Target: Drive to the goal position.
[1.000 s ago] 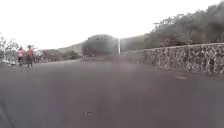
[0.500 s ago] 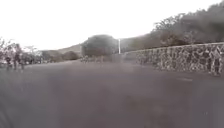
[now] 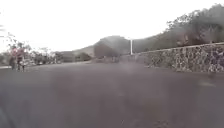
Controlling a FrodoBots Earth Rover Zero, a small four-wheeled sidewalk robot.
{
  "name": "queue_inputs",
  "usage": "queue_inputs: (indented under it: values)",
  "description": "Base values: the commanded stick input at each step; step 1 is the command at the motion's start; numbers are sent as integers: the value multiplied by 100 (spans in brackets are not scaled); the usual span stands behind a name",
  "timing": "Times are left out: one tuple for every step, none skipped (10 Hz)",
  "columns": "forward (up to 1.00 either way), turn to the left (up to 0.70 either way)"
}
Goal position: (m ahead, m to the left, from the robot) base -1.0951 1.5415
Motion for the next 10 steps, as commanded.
queue_inputs:
  values:
    - [70, 0]
    - [70, 0]
    - [70, 0]
    - [70, 0]
    - [70, 0]
    - [70, 0]
    - [70, 0]
    - [70, 0]
    - [70, 0]
    - [70, 0]
